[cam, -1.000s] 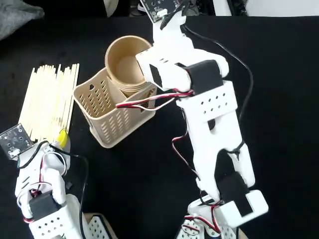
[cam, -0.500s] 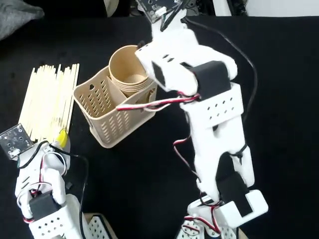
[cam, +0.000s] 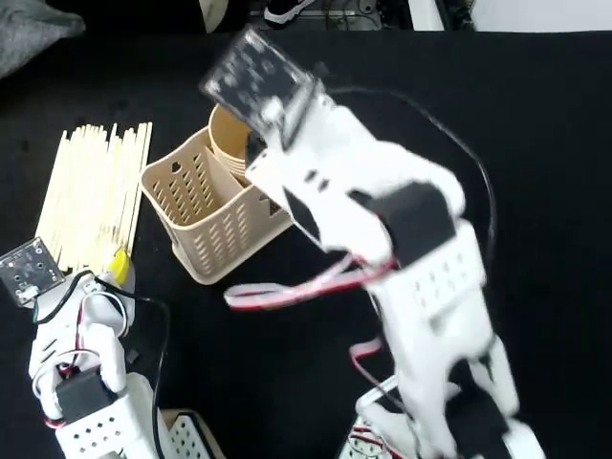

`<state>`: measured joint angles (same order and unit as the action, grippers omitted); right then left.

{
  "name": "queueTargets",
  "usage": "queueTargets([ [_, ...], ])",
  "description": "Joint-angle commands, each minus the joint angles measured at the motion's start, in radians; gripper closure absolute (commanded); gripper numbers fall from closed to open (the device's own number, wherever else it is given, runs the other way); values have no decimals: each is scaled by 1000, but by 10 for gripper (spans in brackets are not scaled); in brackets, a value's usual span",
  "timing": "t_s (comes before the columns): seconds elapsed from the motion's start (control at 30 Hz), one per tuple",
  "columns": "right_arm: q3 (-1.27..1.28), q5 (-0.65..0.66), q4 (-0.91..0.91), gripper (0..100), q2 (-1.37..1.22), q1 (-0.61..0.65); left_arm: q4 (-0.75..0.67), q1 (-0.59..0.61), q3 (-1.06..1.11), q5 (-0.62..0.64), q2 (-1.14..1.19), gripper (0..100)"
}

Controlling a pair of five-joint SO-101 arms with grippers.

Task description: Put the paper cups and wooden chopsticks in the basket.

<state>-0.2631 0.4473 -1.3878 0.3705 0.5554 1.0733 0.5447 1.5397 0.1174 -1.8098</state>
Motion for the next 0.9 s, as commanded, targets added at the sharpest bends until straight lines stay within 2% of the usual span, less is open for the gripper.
queueTargets([
  [0.0,375,0,344,987,297,-5,-21,1,-10,11,-9,716],
  [0.27,1043,-3,1071,987,506,-35,-20,1,-10,11,-9,716],
  [0.4,1211,-126,1313,987,499,-52,-21,1,-10,11,-9,716],
  [0.53,1242,-206,1343,987,429,-61,-23,1,-10,11,-9,716],
  [0.87,1247,-210,1347,987,236,-57,-21,1,-10,11,-9,716],
])
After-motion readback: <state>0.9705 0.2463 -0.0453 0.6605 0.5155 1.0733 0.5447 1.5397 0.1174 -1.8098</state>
